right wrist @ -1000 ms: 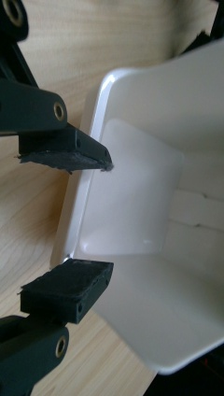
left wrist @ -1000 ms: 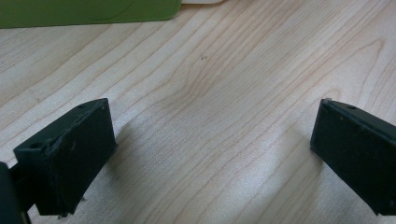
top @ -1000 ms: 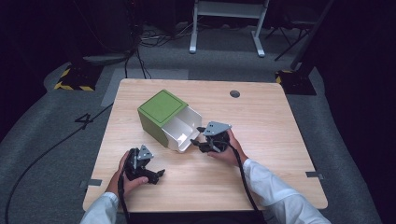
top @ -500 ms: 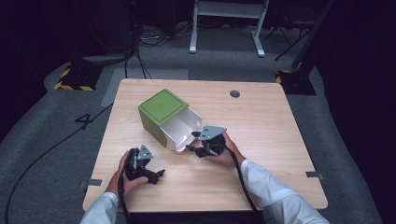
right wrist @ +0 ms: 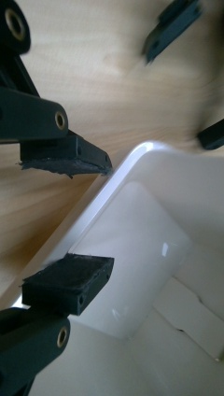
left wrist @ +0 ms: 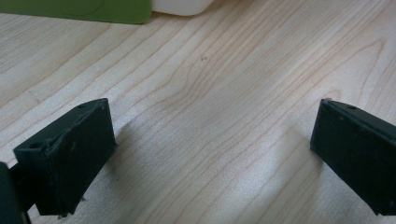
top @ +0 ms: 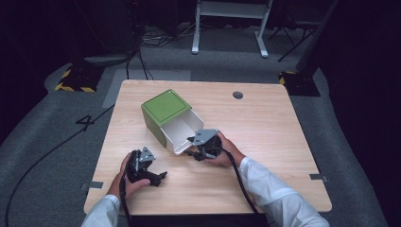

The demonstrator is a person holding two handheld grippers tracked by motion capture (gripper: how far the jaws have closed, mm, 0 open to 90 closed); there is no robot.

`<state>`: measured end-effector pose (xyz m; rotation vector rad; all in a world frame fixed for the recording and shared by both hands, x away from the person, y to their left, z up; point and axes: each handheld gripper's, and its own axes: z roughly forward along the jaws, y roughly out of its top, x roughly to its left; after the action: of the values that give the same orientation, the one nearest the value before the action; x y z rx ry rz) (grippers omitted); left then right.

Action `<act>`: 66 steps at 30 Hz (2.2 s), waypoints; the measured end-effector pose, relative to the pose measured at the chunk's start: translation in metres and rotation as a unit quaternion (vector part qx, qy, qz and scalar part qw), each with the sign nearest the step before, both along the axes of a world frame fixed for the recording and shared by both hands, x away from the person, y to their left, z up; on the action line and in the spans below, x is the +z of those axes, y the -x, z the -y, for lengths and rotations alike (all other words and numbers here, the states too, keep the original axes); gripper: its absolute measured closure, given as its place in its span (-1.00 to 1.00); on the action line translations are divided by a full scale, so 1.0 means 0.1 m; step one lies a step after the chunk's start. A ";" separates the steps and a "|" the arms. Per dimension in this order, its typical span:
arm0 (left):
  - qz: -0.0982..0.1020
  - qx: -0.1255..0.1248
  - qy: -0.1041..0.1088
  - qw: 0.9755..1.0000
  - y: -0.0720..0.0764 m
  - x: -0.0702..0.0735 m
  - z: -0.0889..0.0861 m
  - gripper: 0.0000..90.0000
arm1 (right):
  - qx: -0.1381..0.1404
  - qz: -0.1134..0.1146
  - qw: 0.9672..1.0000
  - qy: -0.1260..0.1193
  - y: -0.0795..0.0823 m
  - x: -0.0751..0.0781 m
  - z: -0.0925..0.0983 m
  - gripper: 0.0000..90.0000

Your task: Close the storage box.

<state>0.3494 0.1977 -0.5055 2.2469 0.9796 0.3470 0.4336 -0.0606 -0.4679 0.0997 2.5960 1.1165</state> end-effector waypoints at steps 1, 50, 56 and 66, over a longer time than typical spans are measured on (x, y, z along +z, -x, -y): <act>0.000 0.000 0.000 1.000 0.00 0.00 0.00 -1.00 | 0.002 -0.002 1.000 0.007 -0.02 0.00 -0.02 0.07; 0.000 0.000 0.000 1.000 0.00 0.00 0.00 -1.00 | -0.102 -0.021 0.994 -0.044 -0.51 0.24 -0.11 0.43; 0.001 0.001 -0.001 1.000 0.00 0.00 0.00 -1.00 | -0.102 -0.022 0.993 -0.047 -0.46 0.27 -0.03 0.28; 0.001 0.001 -0.001 1.000 0.00 0.00 0.00 -1.00 | -0.080 -0.037 0.994 -0.065 -0.28 0.40 0.28 0.02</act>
<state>0.3492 0.1977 -0.5054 2.2473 0.9801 0.3504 0.4620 -0.0883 -0.4280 0.3780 2.5241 1.2434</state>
